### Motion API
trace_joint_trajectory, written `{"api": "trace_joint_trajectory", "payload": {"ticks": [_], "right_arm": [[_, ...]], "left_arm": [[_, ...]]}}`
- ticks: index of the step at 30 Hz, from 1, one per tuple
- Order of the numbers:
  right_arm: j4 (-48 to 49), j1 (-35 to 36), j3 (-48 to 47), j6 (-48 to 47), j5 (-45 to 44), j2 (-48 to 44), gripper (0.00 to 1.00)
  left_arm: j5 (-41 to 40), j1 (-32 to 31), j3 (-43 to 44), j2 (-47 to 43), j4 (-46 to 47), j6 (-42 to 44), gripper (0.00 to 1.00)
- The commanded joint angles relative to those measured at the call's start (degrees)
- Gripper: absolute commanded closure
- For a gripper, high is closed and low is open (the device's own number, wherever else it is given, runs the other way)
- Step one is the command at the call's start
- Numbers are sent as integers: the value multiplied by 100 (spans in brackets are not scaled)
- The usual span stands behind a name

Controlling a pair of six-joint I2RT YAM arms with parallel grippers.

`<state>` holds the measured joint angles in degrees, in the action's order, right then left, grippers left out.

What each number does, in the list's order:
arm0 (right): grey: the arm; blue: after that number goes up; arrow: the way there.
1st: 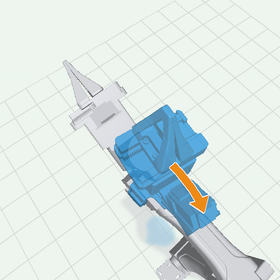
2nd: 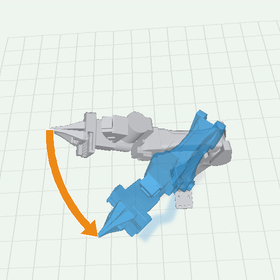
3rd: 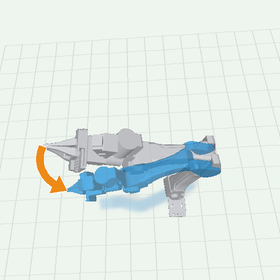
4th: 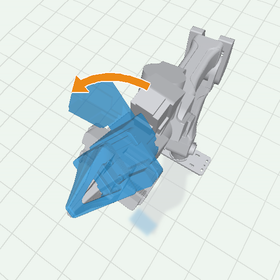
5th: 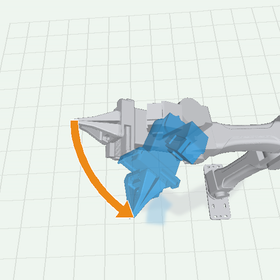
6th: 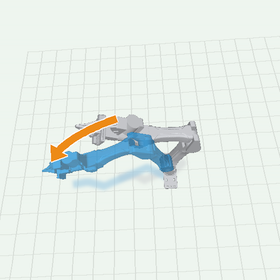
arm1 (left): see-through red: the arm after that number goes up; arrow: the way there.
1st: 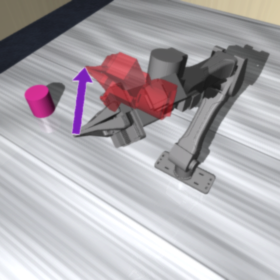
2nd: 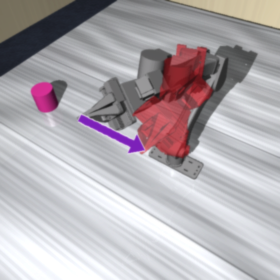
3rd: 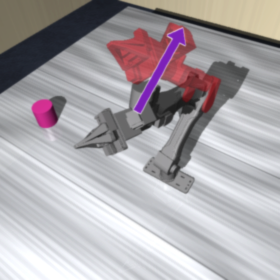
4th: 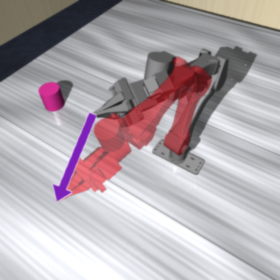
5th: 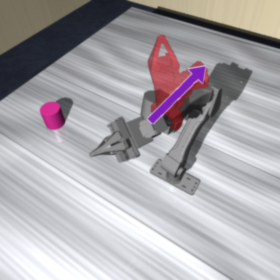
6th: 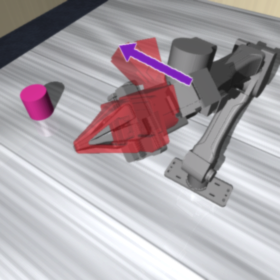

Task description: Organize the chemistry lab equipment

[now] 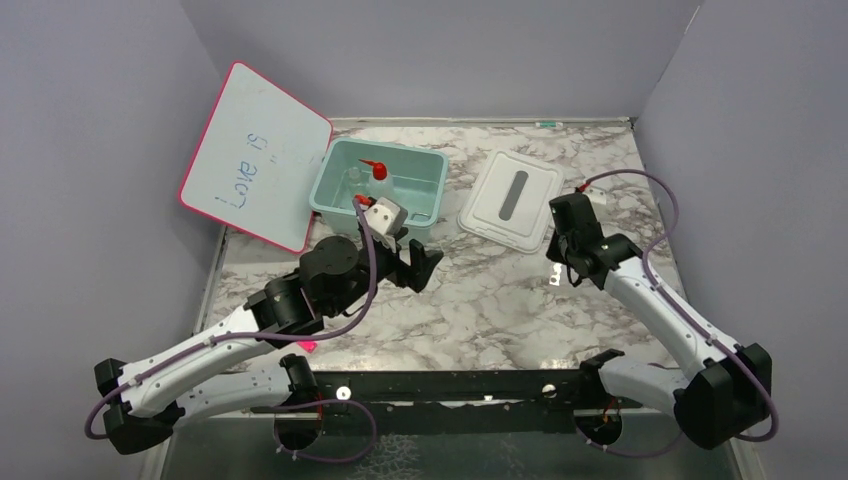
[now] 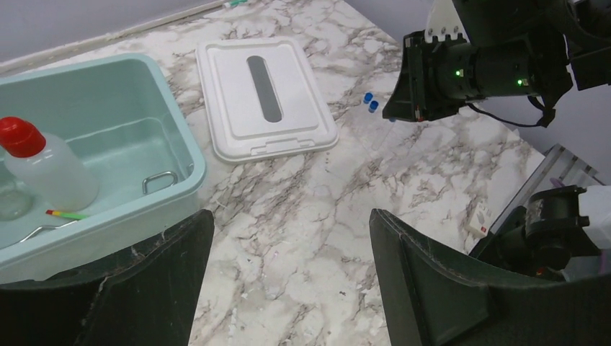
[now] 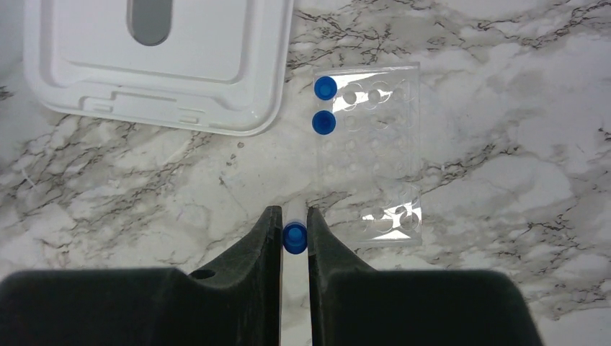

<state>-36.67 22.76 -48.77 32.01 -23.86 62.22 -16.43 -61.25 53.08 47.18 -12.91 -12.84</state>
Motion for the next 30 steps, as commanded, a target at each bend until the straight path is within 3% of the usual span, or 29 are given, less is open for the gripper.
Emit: {"api": "trace_joint_trajectory", "payload": {"ticks": [1, 30], "right_arm": [[347, -105, -53, 104, -593, 208, 91], [931, -702, -14, -215, -331, 857, 90]], "left_arm": [[-250, -1, -173, -18, 51, -96, 18], [-167, -1, -307, 258, 92, -177, 17]]}}
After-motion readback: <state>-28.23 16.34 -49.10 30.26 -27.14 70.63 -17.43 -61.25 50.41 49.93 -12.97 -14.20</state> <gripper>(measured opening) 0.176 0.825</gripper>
